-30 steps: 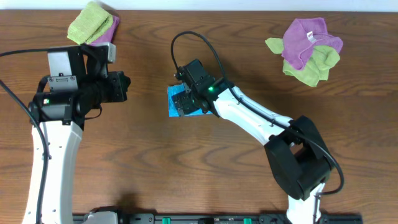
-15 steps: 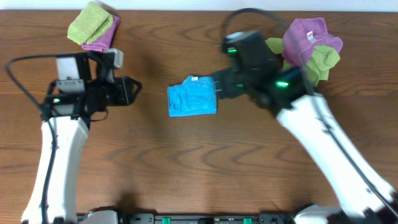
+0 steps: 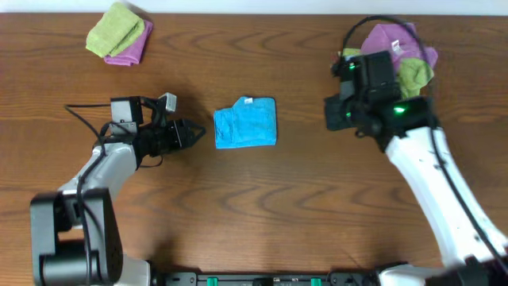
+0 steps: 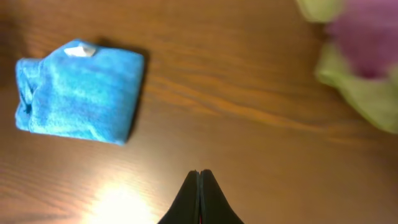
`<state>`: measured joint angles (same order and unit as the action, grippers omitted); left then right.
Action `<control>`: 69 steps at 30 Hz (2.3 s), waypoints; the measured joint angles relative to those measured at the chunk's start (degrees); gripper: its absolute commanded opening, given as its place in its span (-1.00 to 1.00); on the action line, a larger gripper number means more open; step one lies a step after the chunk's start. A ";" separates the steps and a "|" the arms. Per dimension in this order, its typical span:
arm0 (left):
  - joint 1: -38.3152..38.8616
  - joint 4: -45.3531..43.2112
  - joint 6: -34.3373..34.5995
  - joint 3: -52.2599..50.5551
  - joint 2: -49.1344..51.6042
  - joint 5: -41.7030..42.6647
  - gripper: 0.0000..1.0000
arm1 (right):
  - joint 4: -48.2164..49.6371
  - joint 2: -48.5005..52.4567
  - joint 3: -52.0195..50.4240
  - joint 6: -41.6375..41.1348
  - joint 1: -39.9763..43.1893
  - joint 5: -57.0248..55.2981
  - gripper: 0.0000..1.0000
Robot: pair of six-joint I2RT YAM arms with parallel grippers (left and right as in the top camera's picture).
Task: Fold the cloth
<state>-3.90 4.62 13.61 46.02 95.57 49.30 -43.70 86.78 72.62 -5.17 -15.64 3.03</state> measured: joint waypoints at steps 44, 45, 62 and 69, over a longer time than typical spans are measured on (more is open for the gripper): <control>4.83 -17.11 10.67 -0.20 9.44 -4.52 0.38 | 32.63 27.69 -3.48 -13.99 -6.23 8.28 -0.97; 5.33 -17.11 10.71 -0.20 9.44 -4.55 0.38 | 32.65 27.76 -3.48 -14.12 -6.27 8.09 -0.97; 7.78 -16.55 11.04 -0.20 9.44 -5.84 0.39 | 33.92 28.68 -3.48 -15.47 -11.13 7.67 -0.97; 8.55 -15.32 10.45 -0.20 9.44 -6.86 0.35 | 33.94 28.68 -3.48 -16.59 -11.19 7.74 -0.97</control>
<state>4.64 -10.70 24.05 45.82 105.01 42.44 -9.76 115.46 69.14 -21.76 -26.83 10.76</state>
